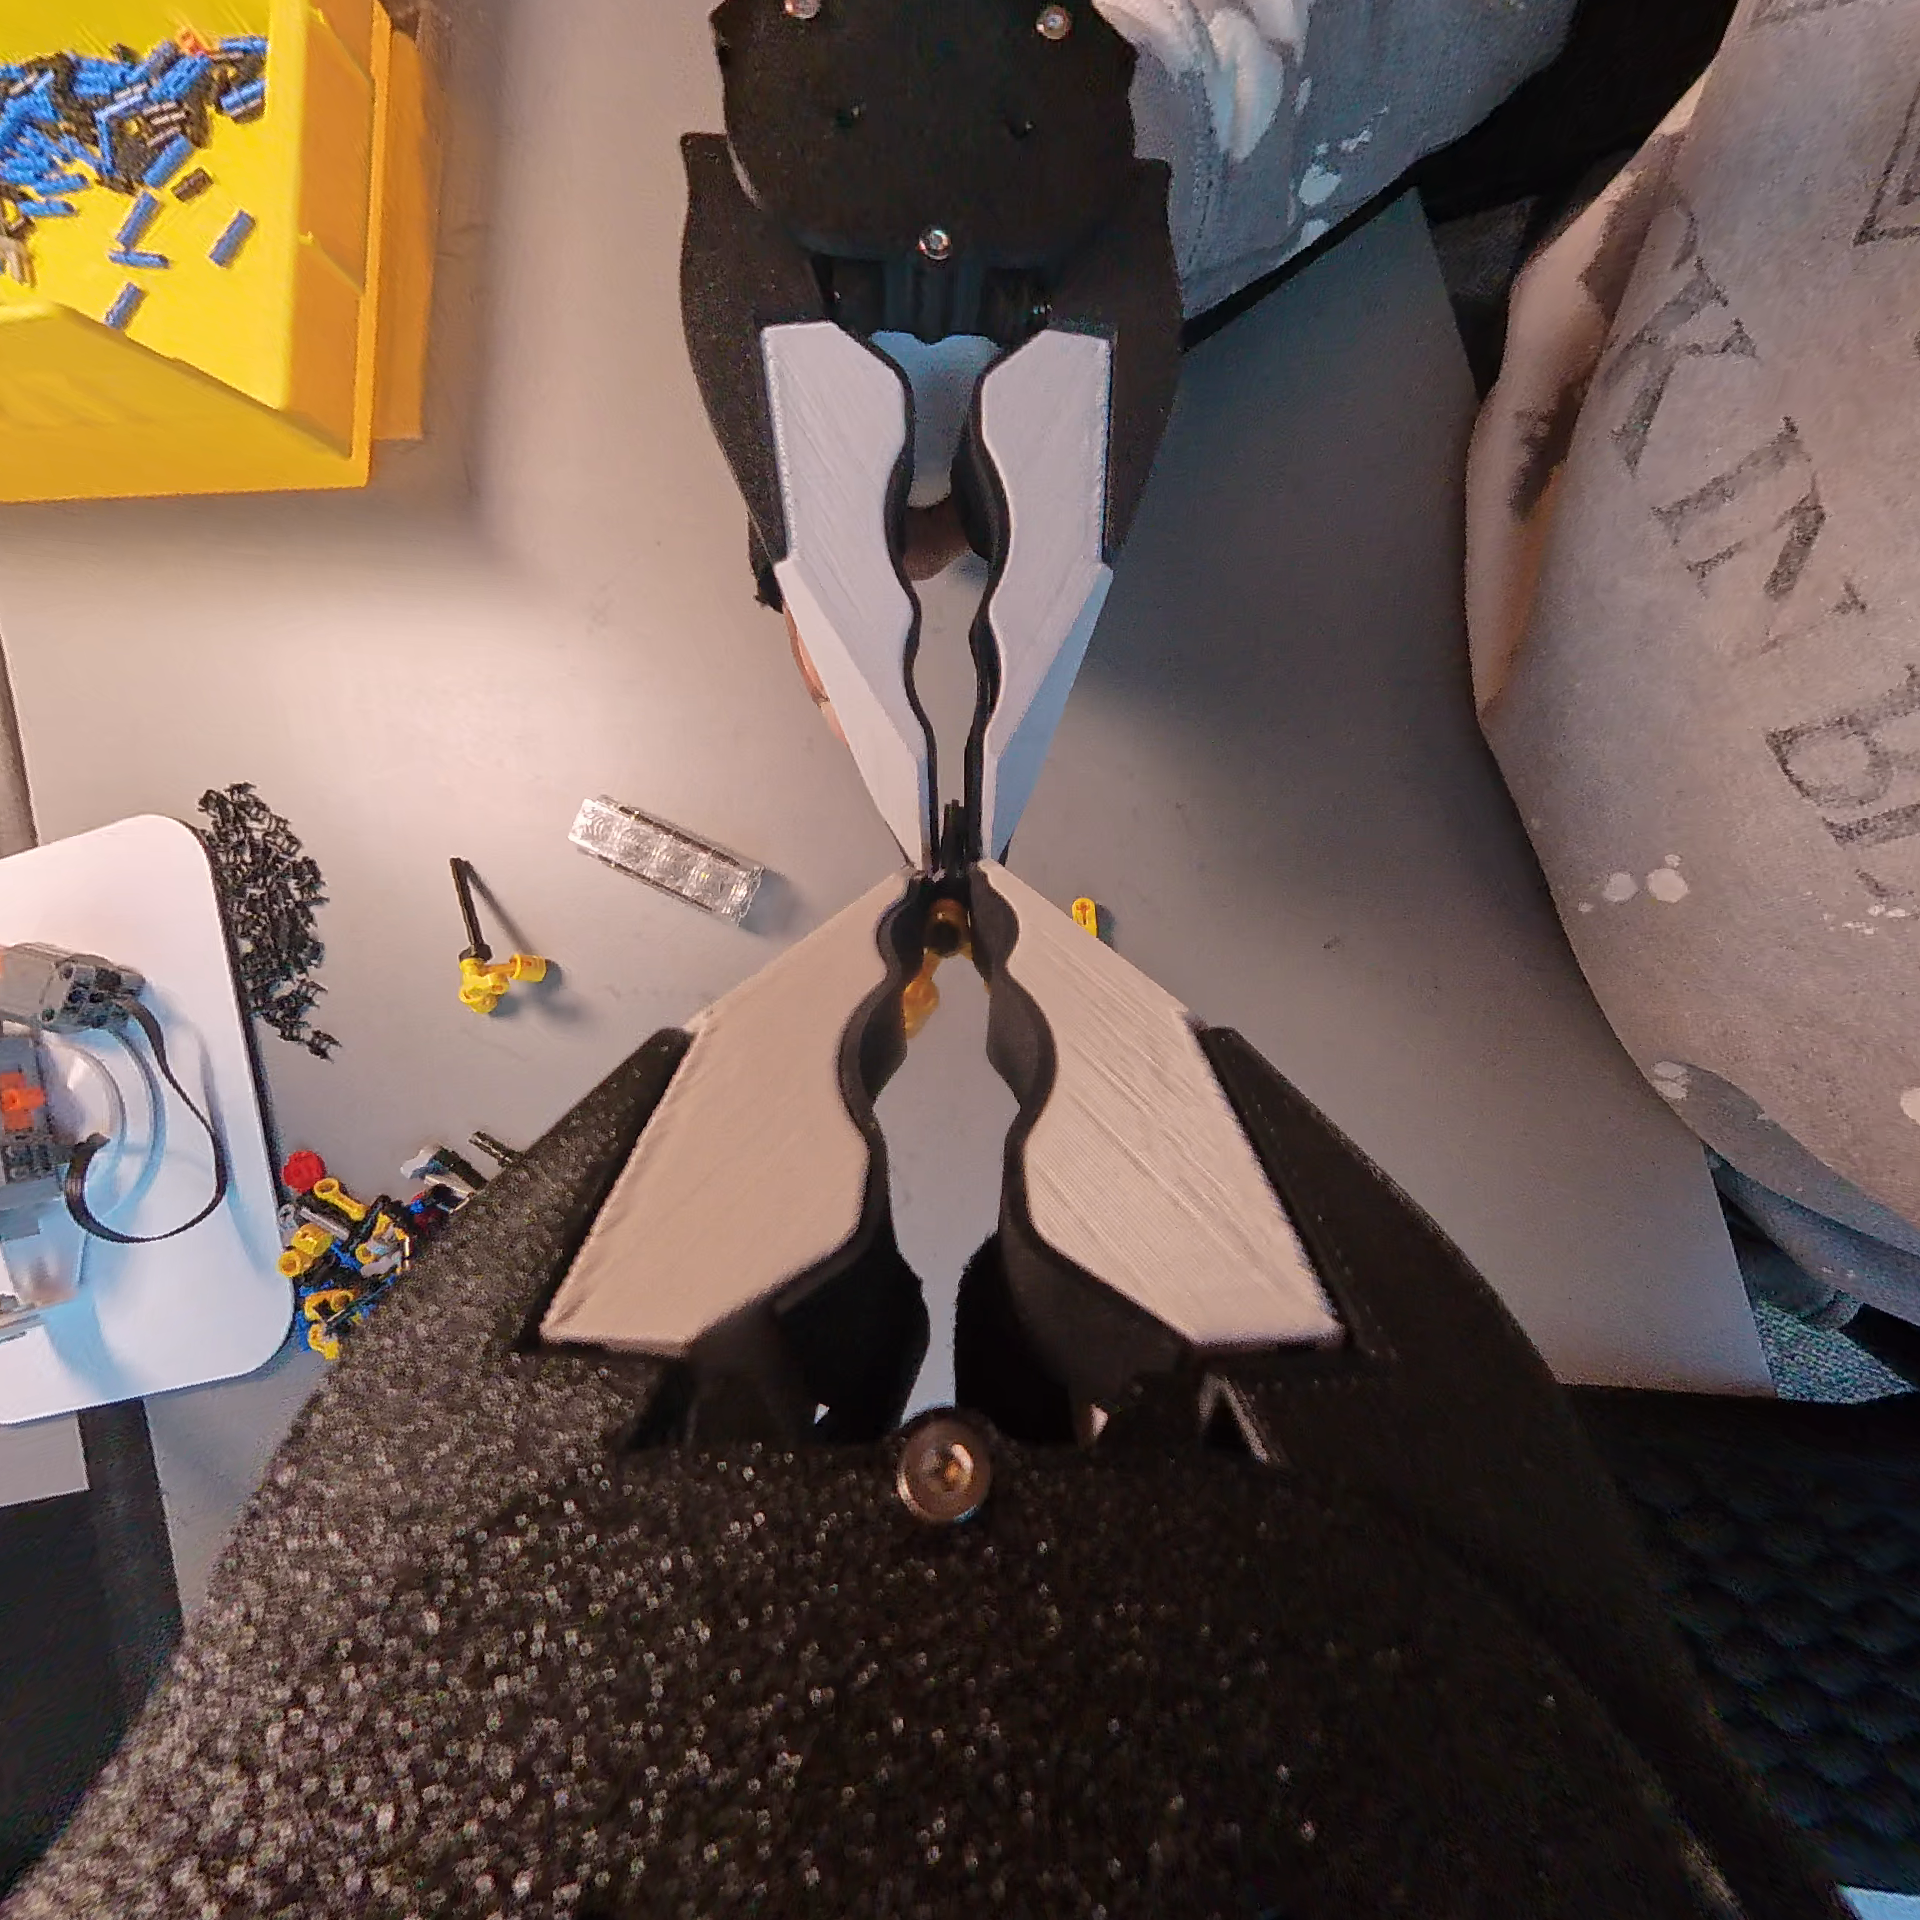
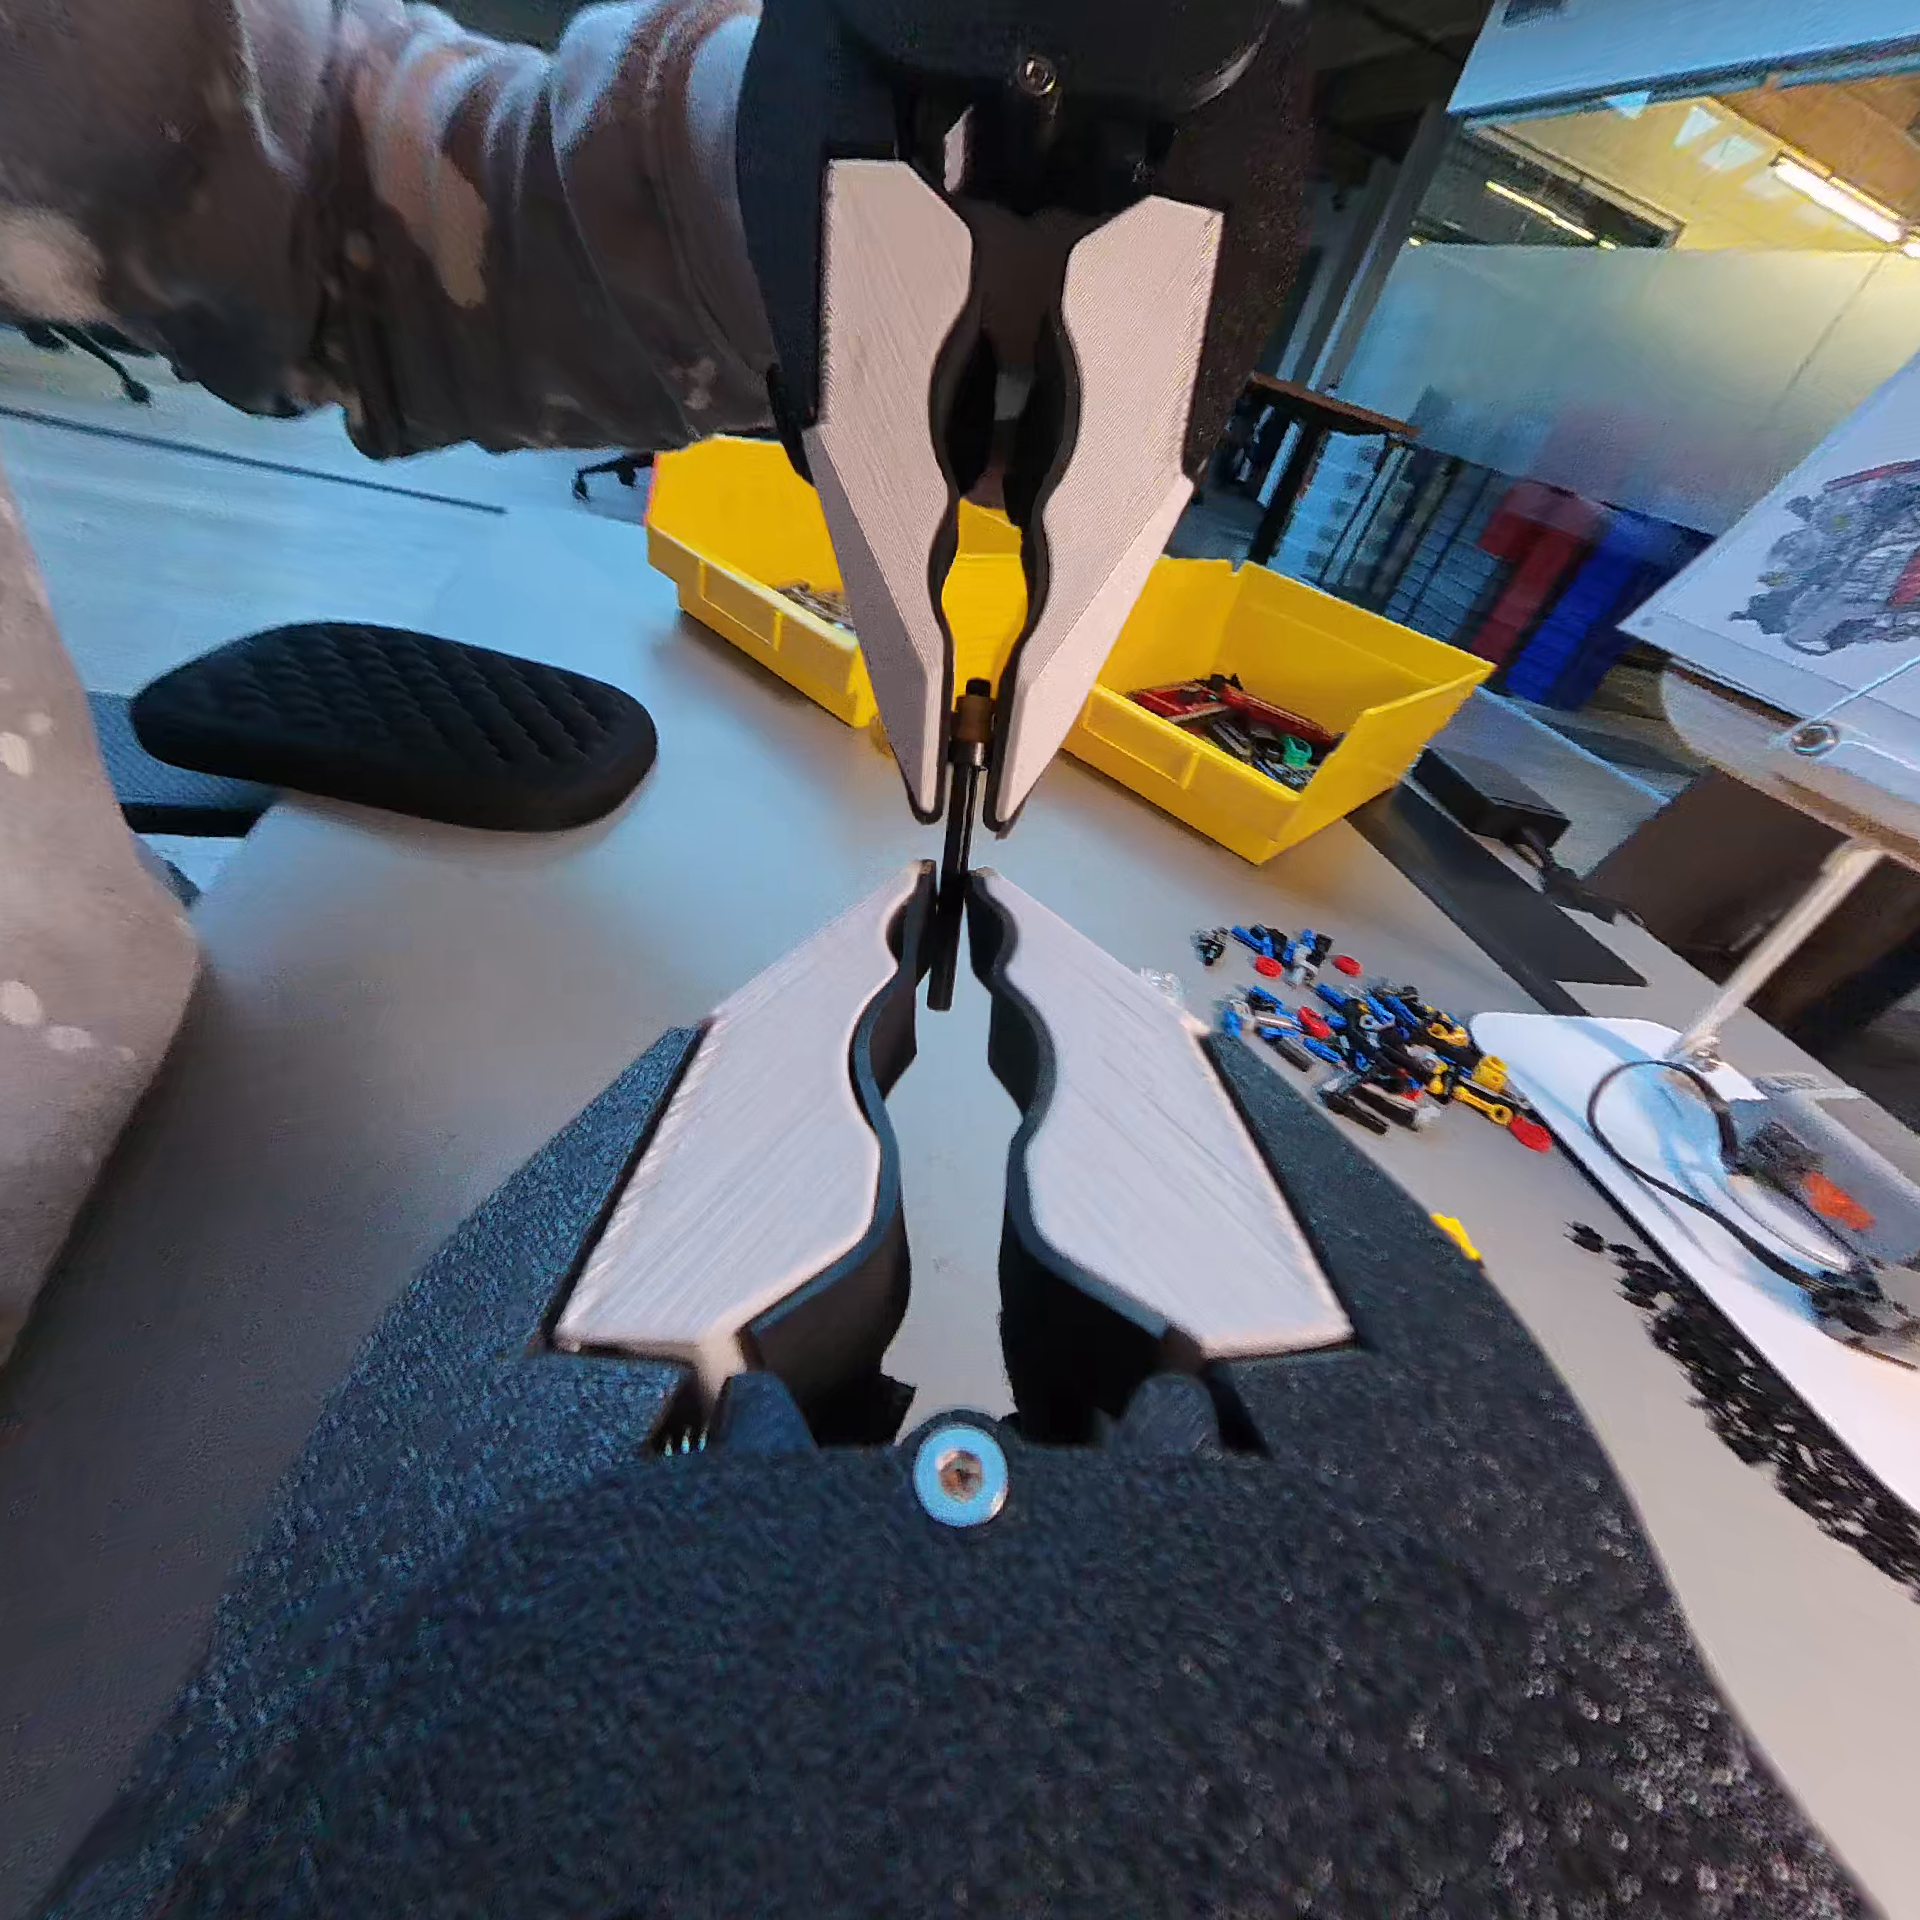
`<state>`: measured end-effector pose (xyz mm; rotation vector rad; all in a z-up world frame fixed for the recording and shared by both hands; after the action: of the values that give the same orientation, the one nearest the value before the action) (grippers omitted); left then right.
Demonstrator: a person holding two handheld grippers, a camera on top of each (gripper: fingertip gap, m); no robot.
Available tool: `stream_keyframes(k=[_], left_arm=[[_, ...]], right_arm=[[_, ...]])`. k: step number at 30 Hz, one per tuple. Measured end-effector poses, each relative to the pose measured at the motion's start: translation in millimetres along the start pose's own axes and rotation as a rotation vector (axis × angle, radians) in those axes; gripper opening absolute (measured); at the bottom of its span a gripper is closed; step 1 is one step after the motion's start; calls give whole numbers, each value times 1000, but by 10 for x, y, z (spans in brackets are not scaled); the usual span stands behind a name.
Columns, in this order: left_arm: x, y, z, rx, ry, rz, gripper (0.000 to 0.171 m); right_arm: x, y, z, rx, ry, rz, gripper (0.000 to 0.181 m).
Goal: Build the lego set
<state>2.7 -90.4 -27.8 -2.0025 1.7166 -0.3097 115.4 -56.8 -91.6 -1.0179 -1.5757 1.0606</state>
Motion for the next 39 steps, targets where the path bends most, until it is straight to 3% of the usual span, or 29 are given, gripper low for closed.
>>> stream_keyframes(k=[11, 17, 21, 23, 27, 31, 39], left_arm=[[-132, -44, 102, -31, -30, -76, 8], [-139, -128, -174, 216, -72, -124, 36], [-149, 49, -438, 393, -200, -240, 33], [-86, 243, -375, 422, -188, -324, 31], [190, 589, 192, 305, -80, -415, 27], [467, 720, 751, 111, -23, -394, 24], [454, 589, 1020, -31, -18, -257, 18]], right_arm=[[61, 36, 28, -41, 147, 3, 3], [174, 9, -88, 55, 134, 119, 2], [243, -25, -170, 133, 112, 190, 2], [288, -18, -205, 144, 121, 203, 2], [401, 26, -278, 139, 154, 212, 3], [440, 66, -291, 142, 151, 232, 3], [431, 83, -284, 130, 131, 222, 3]])
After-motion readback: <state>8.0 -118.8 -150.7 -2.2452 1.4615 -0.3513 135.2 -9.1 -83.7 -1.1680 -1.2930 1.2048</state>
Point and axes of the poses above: each gripper's, where its closed fingertips meet, z out along the fingers, y out of its underside, x = y × z across the jaws, the point moved 8 cm from there along -z, back along the fingers, and after that the axes turned 5 degrees about -x, right-handed, at the moved point
